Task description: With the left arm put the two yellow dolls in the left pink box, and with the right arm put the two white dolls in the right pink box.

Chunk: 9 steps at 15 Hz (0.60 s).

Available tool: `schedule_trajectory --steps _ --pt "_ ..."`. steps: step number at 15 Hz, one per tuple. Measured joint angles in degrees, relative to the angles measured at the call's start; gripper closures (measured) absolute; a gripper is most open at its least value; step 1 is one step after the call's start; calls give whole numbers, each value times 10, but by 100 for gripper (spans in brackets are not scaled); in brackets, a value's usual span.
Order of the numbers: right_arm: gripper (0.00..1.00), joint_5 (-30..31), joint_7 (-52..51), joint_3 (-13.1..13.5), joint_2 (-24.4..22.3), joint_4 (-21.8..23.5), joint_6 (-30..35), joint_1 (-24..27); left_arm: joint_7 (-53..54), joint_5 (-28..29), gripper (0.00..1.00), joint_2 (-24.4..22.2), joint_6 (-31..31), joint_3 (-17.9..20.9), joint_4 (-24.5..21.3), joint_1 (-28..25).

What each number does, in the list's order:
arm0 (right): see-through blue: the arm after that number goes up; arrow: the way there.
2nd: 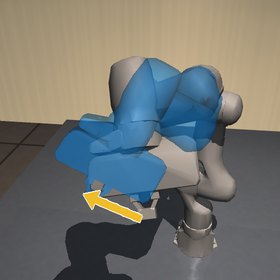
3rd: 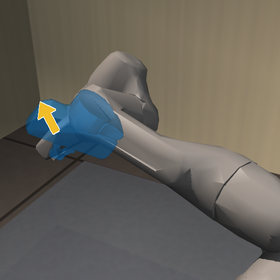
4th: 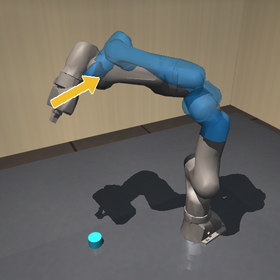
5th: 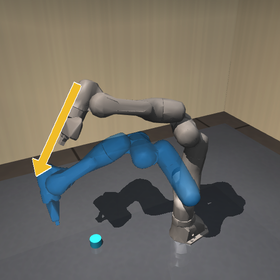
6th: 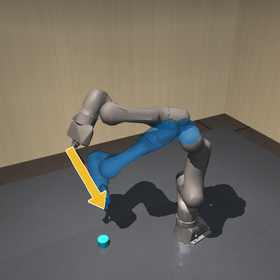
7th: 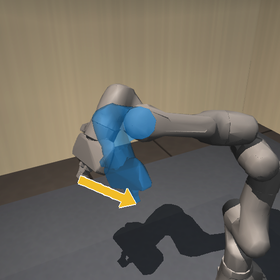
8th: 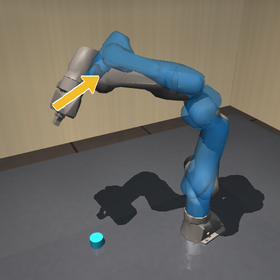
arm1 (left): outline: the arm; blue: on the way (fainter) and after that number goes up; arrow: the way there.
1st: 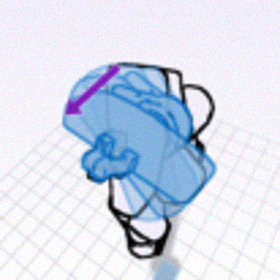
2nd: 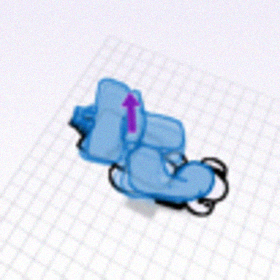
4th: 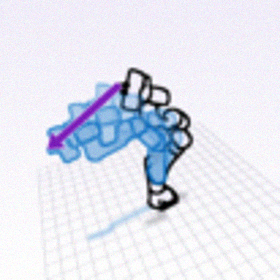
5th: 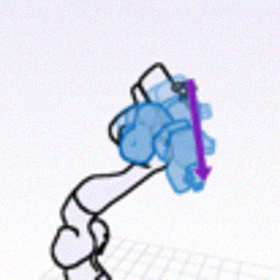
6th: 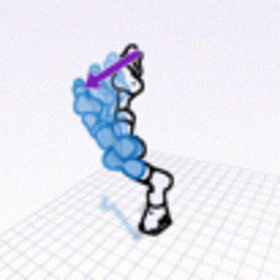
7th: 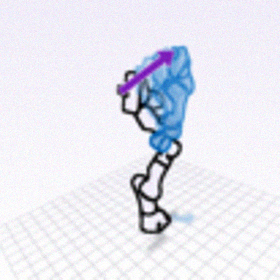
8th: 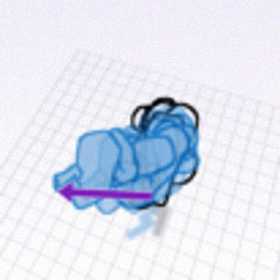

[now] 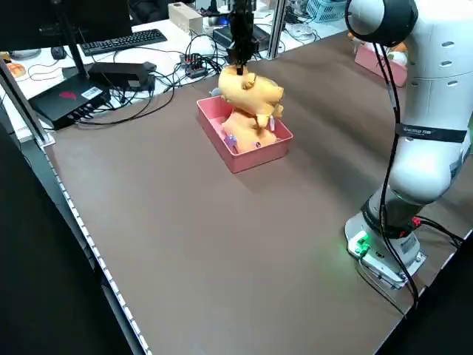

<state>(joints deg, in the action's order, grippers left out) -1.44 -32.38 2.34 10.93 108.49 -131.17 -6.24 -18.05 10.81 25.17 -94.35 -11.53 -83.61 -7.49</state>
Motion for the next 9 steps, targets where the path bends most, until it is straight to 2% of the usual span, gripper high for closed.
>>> schedule_trajectory --steps 2,4,6,9 --pt "0 0 76 0 -40 -43 123 0 0 0 91 12 -27 -1 -1 2" --pt "0 0 162 -2 -59 -98 231 0 -5 0 91 25 -63 -2 -1 10" --pt "0 1 231 -3 -61 -151 305 0 -10 0 91 32 -86 -2 -1 16" --pt "0 3 269 -1 -62 -196 384 0 -11 0 91 32 -93 -2 1 20"
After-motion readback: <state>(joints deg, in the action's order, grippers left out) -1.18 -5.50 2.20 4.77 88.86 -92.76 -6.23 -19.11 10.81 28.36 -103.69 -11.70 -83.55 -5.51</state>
